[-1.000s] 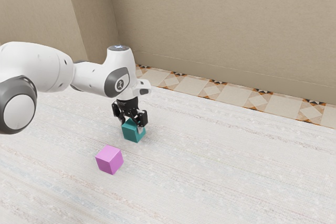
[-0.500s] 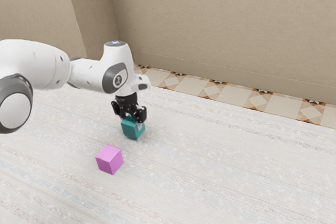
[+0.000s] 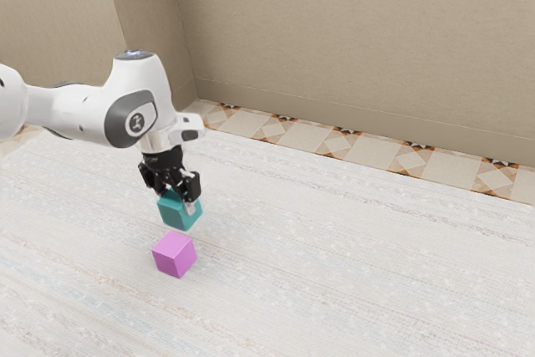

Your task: Pick up the blue block with one arm, and put the blue block on the pink block with one arm

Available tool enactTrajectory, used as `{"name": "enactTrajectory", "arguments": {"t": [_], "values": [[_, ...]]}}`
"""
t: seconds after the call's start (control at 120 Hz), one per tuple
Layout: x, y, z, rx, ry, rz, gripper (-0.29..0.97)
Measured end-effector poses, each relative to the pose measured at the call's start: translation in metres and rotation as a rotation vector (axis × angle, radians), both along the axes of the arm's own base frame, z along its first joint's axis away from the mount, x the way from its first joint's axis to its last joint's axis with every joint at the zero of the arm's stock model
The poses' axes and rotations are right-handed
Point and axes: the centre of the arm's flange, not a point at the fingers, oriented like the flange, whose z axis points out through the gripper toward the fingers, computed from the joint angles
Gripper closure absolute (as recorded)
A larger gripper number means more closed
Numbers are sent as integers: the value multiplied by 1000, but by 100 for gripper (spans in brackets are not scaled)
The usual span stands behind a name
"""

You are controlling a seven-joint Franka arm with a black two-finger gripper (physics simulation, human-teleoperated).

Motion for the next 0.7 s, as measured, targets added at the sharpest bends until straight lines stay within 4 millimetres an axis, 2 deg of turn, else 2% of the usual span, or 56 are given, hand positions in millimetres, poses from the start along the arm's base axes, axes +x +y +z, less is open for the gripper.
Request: {"name": "enactTrajectory", "arguments": {"t": [0.208,0.425,0.7], "values": [[-24,-4,-14,-1,36,-1,33],[-44,-3,-12,-2,38,3,33],[-43,9,-14,-2,39,30,33]]}}
